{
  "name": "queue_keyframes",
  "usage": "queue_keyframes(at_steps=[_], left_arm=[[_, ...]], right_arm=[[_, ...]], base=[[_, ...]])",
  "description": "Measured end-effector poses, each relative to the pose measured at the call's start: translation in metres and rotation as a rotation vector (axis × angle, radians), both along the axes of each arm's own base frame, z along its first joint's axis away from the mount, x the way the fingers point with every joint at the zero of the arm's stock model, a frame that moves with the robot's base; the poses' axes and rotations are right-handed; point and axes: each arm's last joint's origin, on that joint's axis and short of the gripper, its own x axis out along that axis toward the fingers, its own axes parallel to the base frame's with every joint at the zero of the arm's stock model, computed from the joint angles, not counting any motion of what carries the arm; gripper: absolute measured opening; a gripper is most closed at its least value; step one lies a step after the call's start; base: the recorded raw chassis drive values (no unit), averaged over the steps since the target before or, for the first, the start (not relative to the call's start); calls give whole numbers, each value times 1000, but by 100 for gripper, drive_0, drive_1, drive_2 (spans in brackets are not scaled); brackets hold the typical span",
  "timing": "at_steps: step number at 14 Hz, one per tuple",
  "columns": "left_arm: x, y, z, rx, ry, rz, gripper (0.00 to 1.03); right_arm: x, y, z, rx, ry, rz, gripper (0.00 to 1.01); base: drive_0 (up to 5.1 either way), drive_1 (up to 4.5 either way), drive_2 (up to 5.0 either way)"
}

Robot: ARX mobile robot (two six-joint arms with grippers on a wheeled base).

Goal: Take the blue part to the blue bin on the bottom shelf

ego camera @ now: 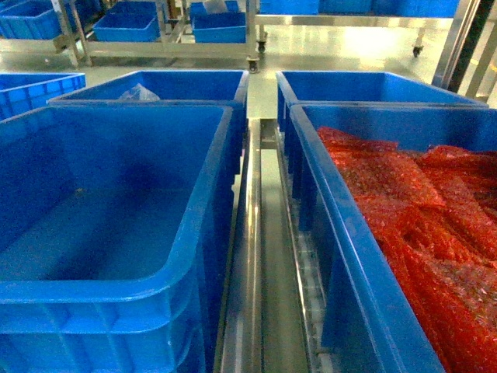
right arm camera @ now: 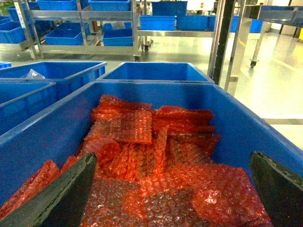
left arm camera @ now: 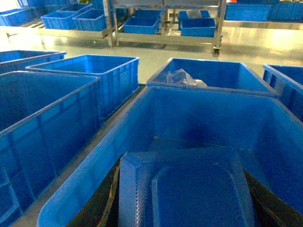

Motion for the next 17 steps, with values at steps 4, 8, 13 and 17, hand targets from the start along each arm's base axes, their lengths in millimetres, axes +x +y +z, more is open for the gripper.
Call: queue_keyframes(at_steps=[4, 8, 13, 17], left_arm=[[0, 0, 0, 0, 0, 0, 44], [3, -2, -3, 25, 86, -26, 44], [58, -20, 21, -11, 63, -158, 44], [124, -38, 22, -47, 134, -226, 44]], right_arm=[[0, 0, 0, 0, 0, 0, 98], [0, 0, 0, 0, 0, 0, 98], [0, 0, 0, 0, 0, 0, 98], [0, 0, 0, 0, 0, 0, 98]], base=[[0, 0, 0], [0, 0, 0], [0, 0, 0], [0, 0, 0]])
